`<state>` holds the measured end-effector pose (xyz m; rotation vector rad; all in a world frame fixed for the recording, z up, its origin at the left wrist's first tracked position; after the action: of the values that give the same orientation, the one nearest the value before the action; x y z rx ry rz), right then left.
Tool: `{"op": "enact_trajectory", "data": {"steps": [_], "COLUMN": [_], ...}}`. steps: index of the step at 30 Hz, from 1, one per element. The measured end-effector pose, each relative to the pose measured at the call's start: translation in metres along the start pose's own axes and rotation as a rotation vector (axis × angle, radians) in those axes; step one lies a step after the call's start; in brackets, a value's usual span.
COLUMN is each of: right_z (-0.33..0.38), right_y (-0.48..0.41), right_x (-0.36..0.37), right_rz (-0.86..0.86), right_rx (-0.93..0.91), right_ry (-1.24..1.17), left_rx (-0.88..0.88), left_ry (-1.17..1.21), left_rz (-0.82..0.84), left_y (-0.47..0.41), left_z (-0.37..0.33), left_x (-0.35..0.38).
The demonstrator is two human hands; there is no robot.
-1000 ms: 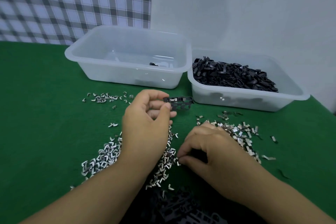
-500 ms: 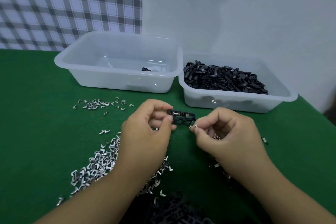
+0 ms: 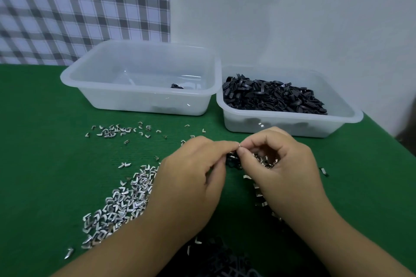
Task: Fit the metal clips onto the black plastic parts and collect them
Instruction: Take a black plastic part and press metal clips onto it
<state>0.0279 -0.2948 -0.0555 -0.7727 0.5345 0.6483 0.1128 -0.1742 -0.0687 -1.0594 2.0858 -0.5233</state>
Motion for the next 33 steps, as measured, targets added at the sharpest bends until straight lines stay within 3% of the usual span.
{"op": "enact_trajectory", "data": {"steps": [9,19,26,33], "right_z": [0.003,0.002,0.0,-0.007], "right_y": [0.001,0.002,0.002,0.001], "right_x": [0.0,-0.001,0.0,0.003], "right_rz": [0.022,0.096,-0.061,-0.139], "right_rx": [0.039,-0.055,-0.248,-0.458], "right_ry": [-0.185,-0.164,0.06,0.131], "left_rx": [0.091,0.114,-0.021,-0.174], "left_ry": [-0.076,-0.086,0.012,0.212], "left_rz": [-0.018,-0.096,-0.102,-0.016], "left_y": [0.002,0.002,-0.001,-0.001], "left_z": [-0.002,0.0,0.003,0.005], "left_x": [0.0,-0.002,-0.003,0.0]}}
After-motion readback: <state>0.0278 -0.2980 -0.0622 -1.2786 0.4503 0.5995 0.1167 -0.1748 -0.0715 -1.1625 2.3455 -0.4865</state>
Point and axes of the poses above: each hand's wrist, its own y-axis away from the middle knuckle, its own x-axis out of the palm, z = x × y, the point moved 1 cm from there along -y, towards the middle knuckle, and after that the axes turned 14 degrees about y, right-handed, at the moved point
